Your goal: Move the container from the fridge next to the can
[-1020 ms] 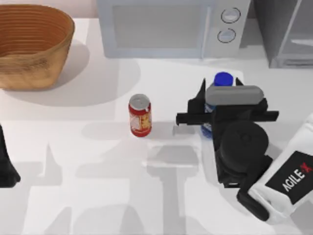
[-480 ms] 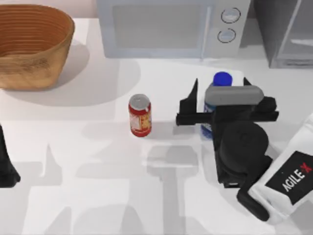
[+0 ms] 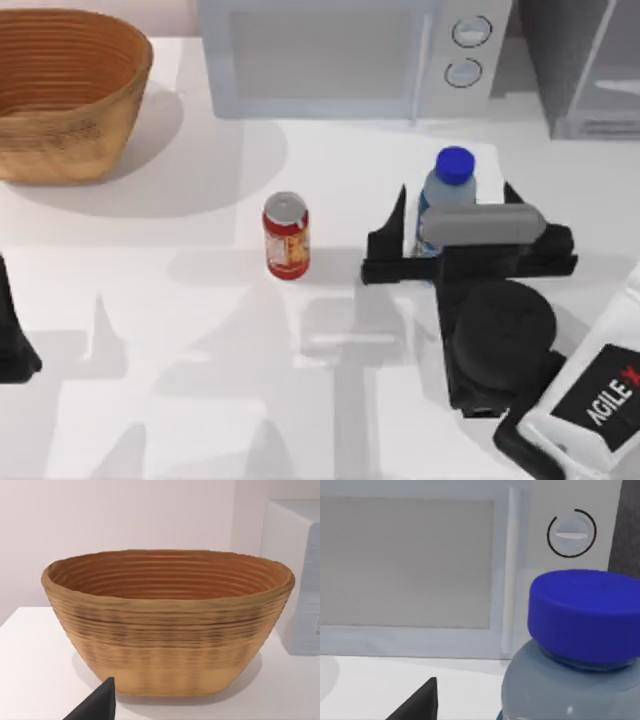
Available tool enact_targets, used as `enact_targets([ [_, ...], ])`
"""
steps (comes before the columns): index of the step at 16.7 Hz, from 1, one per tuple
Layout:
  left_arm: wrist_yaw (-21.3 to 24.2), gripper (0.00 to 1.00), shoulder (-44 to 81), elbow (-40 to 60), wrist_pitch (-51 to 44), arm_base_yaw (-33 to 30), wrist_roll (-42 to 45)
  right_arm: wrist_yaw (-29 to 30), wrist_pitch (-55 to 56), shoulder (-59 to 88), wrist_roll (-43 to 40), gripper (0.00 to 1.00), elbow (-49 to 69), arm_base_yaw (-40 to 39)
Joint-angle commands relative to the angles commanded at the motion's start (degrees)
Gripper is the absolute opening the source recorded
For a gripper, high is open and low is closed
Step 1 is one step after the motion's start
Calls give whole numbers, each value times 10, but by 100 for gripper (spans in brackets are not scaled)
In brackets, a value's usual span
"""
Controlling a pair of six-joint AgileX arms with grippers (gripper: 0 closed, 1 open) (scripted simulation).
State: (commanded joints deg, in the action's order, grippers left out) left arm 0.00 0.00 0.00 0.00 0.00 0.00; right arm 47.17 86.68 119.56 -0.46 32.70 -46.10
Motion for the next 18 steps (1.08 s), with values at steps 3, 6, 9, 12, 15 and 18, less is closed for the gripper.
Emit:
enact_targets([
  [3,0,100,0,0,0,0,0,2,2,-1,0,100,-2,-2],
  [6,0,100,0,0,0,0,0,-3,-3,-4,0,100,-2,2],
  [9,0,100,0,0,0,0,0,-38,-36,-58,-1,100,-19,11],
  [12,0,100,0,0,0,0,0,-99,-107,-164,-1,100,-49,38],
  [15,0,100,0,0,0,0,0,-169,-213,-309,0,100,-94,91],
  [18,0,100,0,0,0,0,0,-241,-342,-477,1,100,-146,159],
])
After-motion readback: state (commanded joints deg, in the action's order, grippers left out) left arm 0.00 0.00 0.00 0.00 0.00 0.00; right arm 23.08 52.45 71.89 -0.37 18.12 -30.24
